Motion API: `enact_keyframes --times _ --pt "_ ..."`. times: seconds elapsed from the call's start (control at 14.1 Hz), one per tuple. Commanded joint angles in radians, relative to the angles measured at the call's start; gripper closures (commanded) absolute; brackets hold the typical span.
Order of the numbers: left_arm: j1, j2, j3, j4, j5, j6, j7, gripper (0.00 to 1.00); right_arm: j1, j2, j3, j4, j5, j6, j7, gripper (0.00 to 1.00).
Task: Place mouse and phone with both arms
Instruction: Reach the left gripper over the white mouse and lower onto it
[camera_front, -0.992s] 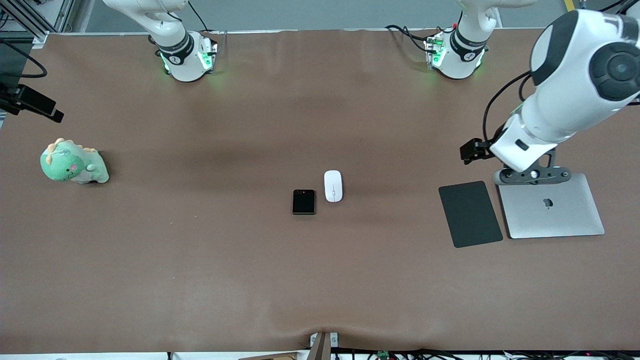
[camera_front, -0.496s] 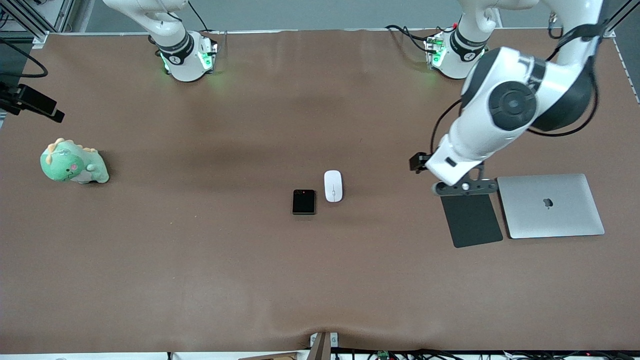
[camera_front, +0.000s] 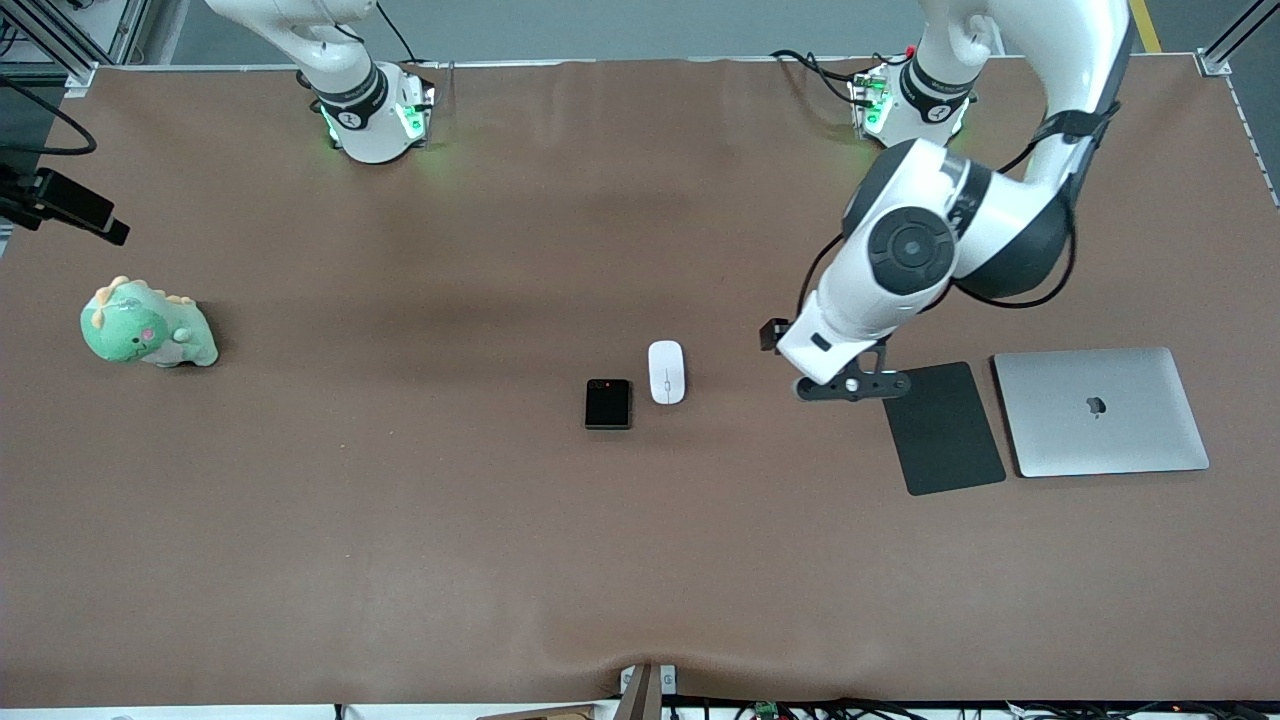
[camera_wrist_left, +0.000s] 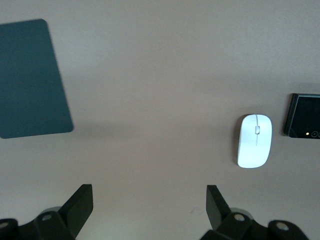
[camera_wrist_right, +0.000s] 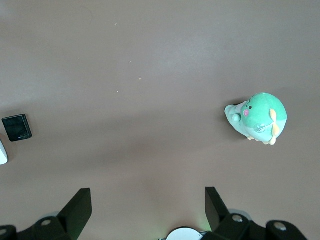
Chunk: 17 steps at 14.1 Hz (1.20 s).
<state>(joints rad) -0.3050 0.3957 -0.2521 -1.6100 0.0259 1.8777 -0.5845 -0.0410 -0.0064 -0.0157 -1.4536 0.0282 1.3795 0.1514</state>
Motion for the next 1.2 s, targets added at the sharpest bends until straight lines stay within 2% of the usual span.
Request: enact_keyframes --times 0.0,0.28,0.57,0.85,1.13 --pt "-0.048 0.05 0.001 0.004 0.02 0.072 -0.07 0.0 -0.002 -0.001 0.002 0.01 0.01 -0.004 -0.004 0.0" --pt "-0.108 0.13 0.005 0.007 0.022 0.173 -0.098 0.0 0.0 -0.001 0.002 0.01 0.01 -0.004 -0.004 0.0" --pt "-0.157 0.224 0.001 0.021 0.14 0.259 -0.213 0.0 0.0 -0.001 0.002 0.01 0.012 -0.004 -0.004 0.0" --pt "-0.204 0.279 0.001 0.022 0.141 0.333 -0.287 0.0 0.0 0.0 0.002 0.01 0.012 -0.004 -0.004 0.0" --pt "-0.226 0.344 0.002 0.073 0.141 0.38 -0.316 0.0 0.0 0.0 0.002 0.01 0.012 -0.004 -0.003 0.0"
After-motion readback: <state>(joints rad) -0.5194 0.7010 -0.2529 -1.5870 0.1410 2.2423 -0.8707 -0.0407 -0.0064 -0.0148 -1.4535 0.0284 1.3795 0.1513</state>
